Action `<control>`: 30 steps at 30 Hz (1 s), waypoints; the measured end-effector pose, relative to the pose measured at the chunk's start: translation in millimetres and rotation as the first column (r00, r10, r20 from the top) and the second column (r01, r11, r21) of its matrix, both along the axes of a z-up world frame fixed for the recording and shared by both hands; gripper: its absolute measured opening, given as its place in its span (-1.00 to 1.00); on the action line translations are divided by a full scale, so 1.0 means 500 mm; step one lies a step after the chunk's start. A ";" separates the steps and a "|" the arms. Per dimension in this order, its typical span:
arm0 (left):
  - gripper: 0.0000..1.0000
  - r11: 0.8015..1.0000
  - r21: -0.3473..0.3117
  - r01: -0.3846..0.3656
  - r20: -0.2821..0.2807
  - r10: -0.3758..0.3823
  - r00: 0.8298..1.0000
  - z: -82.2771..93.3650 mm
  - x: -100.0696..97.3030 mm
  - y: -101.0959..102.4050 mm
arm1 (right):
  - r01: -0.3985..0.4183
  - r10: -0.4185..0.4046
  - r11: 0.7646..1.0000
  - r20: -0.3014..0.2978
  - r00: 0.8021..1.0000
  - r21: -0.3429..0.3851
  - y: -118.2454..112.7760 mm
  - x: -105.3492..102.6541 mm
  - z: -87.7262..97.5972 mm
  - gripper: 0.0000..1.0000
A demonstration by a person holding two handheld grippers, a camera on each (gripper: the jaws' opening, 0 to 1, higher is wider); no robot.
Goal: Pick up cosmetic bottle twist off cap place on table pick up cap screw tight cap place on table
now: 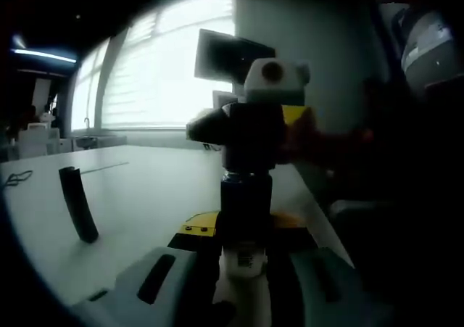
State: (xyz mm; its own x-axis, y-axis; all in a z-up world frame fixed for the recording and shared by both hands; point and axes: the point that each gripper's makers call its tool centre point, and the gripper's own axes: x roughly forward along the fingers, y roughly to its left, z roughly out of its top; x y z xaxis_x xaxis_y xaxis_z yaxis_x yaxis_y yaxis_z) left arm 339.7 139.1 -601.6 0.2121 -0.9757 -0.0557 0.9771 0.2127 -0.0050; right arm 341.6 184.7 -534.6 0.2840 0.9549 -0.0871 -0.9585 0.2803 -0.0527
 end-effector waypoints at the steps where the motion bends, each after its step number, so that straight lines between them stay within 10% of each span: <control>1: -0.72 1.000 0.000 0.000 0.000 0.000 1.000 0.000 0.000 0.000 | 0.008 -0.008 1.000 0.000 1.000 0.000 0.000 0.000 0.000 -0.62; 30: -0.72 1.000 0.001 -0.004 0.001 0.004 1.000 0.001 0.001 0.002 | 0.260 -0.260 0.966 -0.007 0.966 0.007 -0.010 0.010 -0.002 -0.63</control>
State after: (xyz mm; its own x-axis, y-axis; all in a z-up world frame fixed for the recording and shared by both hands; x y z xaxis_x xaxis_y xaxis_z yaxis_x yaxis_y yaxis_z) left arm 340.1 139.9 -600.9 0.2162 -0.9747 -0.0560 0.9762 0.2168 -0.0039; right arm 346.7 179.5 -535.5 0.5222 0.8488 -0.0828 -0.8528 0.5204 -0.0444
